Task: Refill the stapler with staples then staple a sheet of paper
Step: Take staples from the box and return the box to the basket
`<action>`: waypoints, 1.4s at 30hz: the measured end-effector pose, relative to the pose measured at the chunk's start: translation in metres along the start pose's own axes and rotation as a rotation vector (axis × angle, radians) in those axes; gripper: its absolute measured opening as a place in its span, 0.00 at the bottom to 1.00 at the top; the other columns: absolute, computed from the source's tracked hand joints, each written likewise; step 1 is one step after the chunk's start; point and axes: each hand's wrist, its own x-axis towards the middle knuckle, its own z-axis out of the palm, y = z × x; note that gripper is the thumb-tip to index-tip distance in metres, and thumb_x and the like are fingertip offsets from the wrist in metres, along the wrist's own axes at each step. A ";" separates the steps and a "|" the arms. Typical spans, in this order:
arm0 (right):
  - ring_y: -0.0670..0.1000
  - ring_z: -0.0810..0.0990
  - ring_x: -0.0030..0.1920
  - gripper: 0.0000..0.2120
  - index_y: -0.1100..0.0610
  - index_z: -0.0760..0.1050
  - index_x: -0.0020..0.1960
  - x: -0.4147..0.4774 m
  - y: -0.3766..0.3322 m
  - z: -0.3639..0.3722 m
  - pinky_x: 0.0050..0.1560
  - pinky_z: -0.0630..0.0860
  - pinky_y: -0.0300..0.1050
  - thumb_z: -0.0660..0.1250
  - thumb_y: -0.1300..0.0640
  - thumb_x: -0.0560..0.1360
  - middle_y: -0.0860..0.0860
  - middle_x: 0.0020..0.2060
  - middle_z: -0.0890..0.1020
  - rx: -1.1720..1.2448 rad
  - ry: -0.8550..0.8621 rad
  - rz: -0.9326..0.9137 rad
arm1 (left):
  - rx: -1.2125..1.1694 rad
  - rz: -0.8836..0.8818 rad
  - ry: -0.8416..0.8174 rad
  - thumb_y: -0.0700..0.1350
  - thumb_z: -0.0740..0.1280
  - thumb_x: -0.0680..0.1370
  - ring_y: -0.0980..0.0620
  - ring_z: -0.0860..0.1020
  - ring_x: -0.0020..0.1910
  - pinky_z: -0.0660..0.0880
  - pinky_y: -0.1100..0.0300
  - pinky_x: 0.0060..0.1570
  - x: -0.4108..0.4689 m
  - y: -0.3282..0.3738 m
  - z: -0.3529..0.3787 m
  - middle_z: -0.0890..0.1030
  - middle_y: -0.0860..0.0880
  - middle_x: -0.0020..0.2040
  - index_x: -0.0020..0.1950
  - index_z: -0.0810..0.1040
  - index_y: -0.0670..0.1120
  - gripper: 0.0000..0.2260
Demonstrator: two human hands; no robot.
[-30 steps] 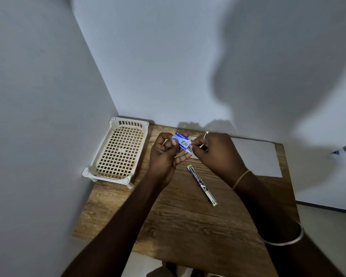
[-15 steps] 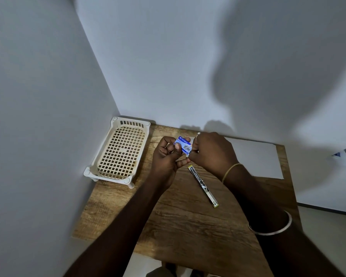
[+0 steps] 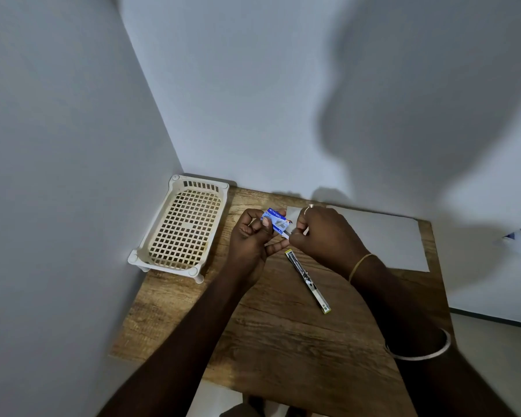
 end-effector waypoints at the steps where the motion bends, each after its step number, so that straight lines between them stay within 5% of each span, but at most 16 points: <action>1: 0.51 0.78 0.39 0.06 0.56 0.77 0.39 -0.001 0.002 0.000 0.40 0.74 0.47 0.69 0.53 0.70 0.50 0.36 0.81 0.052 0.022 0.002 | -0.011 -0.002 0.005 0.45 0.69 0.75 0.47 0.86 0.51 0.82 0.51 0.42 0.000 0.000 0.000 0.86 0.46 0.55 0.49 0.71 0.45 0.08; 5: 0.44 0.80 0.33 0.06 0.54 0.78 0.35 -0.001 0.013 0.003 0.33 0.71 0.35 0.71 0.54 0.68 0.47 0.29 0.81 0.319 0.089 0.061 | -0.045 -0.013 0.033 0.45 0.66 0.78 0.47 0.87 0.48 0.84 0.51 0.42 0.000 0.002 0.001 0.87 0.46 0.52 0.50 0.71 0.44 0.06; 9: 0.53 0.85 0.33 0.05 0.64 0.79 0.39 0.004 0.030 0.014 0.39 0.81 0.47 0.72 0.63 0.72 0.57 0.32 0.85 0.820 0.048 0.173 | -0.061 -0.027 0.051 0.41 0.60 0.84 0.46 0.86 0.49 0.83 0.52 0.42 0.001 0.003 0.000 0.87 0.45 0.54 0.50 0.72 0.45 0.04; 14: 0.54 0.82 0.35 0.03 0.64 0.76 0.44 0.003 0.044 0.031 0.36 0.79 0.45 0.70 0.70 0.74 0.60 0.36 0.84 1.306 -0.021 0.275 | -0.058 -0.027 0.044 0.40 0.60 0.85 0.47 0.87 0.50 0.83 0.53 0.41 0.002 0.003 -0.002 0.87 0.45 0.55 0.51 0.73 0.44 0.05; 23: 0.54 0.83 0.39 0.10 0.69 0.79 0.47 -0.002 0.049 0.048 0.39 0.83 0.42 0.58 0.71 0.75 0.62 0.41 0.81 1.708 -0.081 0.689 | -0.069 -0.035 0.055 0.41 0.60 0.85 0.46 0.87 0.50 0.83 0.53 0.41 0.007 0.001 -0.004 0.87 0.45 0.55 0.50 0.74 0.46 0.06; 29: 0.44 0.75 0.34 0.09 0.57 0.85 0.50 -0.008 0.042 0.050 0.36 0.74 0.37 0.76 0.54 0.73 0.52 0.38 0.81 1.451 -0.180 0.404 | -0.115 -0.046 0.088 0.41 0.60 0.85 0.46 0.87 0.48 0.84 0.54 0.41 0.011 0.000 -0.002 0.86 0.44 0.55 0.50 0.74 0.44 0.06; 35: 0.42 0.77 0.33 0.19 0.54 0.81 0.57 -0.005 0.029 0.052 0.37 0.72 0.39 0.79 0.51 0.68 0.48 0.34 0.83 1.268 -0.014 0.272 | -0.145 -0.052 0.080 0.41 0.60 0.85 0.43 0.87 0.50 0.84 0.52 0.45 0.013 0.000 0.001 0.86 0.43 0.55 0.52 0.74 0.43 0.05; 42: 0.44 0.83 0.36 0.13 0.54 0.82 0.52 -0.005 0.017 0.049 0.40 0.75 0.33 0.80 0.56 0.69 0.52 0.36 0.87 1.061 0.197 0.167 | -0.155 -0.040 0.072 0.41 0.62 0.83 0.44 0.87 0.49 0.84 0.53 0.45 0.011 -0.004 0.001 0.86 0.42 0.55 0.51 0.74 0.42 0.04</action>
